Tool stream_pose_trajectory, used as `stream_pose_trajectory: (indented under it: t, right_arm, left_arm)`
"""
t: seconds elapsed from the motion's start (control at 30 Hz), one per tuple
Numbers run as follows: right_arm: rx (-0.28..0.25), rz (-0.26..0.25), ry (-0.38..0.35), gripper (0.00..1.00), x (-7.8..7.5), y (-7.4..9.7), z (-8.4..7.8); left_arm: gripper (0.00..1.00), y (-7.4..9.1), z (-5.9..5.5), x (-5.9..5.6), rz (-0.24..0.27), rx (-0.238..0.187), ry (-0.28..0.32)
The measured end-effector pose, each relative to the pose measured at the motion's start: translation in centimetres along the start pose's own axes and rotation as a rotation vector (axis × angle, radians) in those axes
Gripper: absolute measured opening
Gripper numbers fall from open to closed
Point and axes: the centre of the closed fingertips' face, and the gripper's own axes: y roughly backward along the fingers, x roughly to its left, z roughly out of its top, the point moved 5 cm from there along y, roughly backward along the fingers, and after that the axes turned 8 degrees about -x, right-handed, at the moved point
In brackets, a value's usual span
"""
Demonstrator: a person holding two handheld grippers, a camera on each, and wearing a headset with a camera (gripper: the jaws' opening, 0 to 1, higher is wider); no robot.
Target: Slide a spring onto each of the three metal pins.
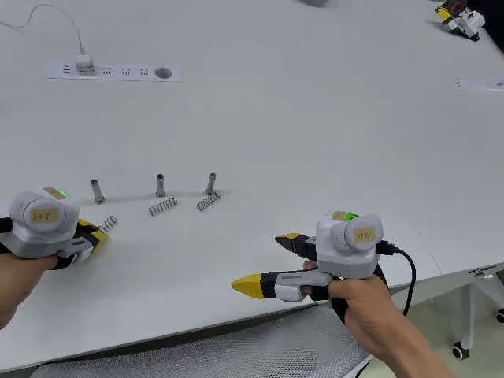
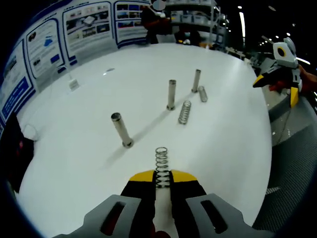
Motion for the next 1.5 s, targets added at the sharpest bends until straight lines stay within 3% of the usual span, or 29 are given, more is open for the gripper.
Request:
stream_pose_trajectory:
  t: [0.37, 0.93, 1.13, 1.5]
  right_arm:
    - [0.002, 0.018, 0.004, 0.83, 0.4, -0.5, 0.2]
    - [-0.005, 0.061, 0.009, 0.82, 0.4, -1.6, 1.5]
    - [-0.037, 0.104, -0.001, 0.78, 0.6, -2.5, 3.0]
    - [-0.076, 0.206, -0.015, 0.71, 1.8, -4.7, 5.5]
  left_arm:
    - [0.10, 1.8, 1.0, -0.8, 0.010, -0.025, 0.001]
    - [0.10, 4.0, 5.3, -3.3, -0.044, -0.131, -0.012]
    - [0.10, 4.6, 6.7, -4.6, -0.064, -0.165, -0.024]
    - [0.10, 4.9, 7.6, -6.4, -0.078, -0.195, -0.032]
